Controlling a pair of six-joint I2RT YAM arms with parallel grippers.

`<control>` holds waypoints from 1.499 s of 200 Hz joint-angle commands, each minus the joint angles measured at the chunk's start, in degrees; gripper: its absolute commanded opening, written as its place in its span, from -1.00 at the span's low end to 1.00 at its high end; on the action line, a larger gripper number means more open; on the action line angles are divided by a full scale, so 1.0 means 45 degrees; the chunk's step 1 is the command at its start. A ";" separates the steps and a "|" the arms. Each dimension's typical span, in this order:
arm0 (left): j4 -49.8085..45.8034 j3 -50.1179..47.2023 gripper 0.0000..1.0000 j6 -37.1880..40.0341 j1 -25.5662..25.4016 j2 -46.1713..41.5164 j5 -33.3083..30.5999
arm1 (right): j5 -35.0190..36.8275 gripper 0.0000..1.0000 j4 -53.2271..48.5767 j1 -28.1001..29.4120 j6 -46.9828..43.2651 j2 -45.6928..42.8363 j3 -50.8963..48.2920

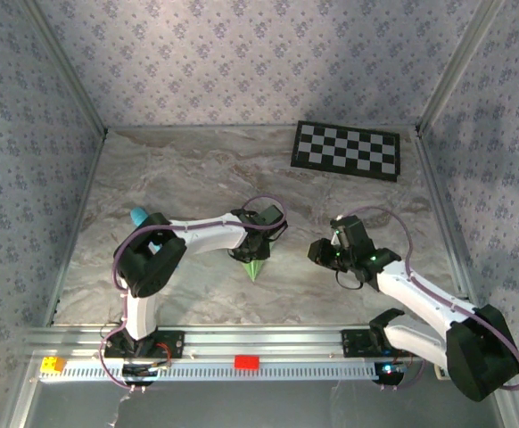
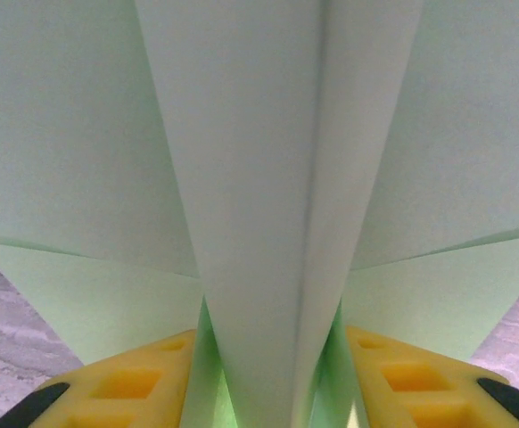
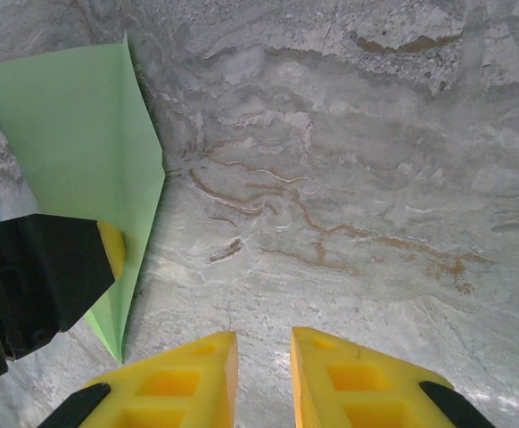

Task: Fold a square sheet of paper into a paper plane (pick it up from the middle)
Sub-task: Move a paper plane to the center of the table, then reset both arms

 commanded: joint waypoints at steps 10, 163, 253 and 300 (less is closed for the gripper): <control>-0.0759 0.0276 -0.18 0.0011 -0.0105 -0.0641 -0.0215 | 0.0124 -0.53 -0.0424 -0.0146 -0.0328 -0.0236 0.0199; -0.0526 -0.1246 0.03 0.0697 -0.0228 -0.4409 -0.2910 | 0.3656 0.12 -0.3787 -0.2217 -0.3141 -0.1398 0.2442; 0.0851 -0.4768 1.00 0.2513 0.2534 -0.9321 -0.4198 | 1.0160 0.99 0.0526 -0.4062 -0.6543 0.0232 0.1130; 0.2280 -0.5605 1.00 0.4644 0.5840 -1.0142 -0.3557 | 0.8450 0.99 0.3581 -0.5256 -0.7785 0.2150 0.0543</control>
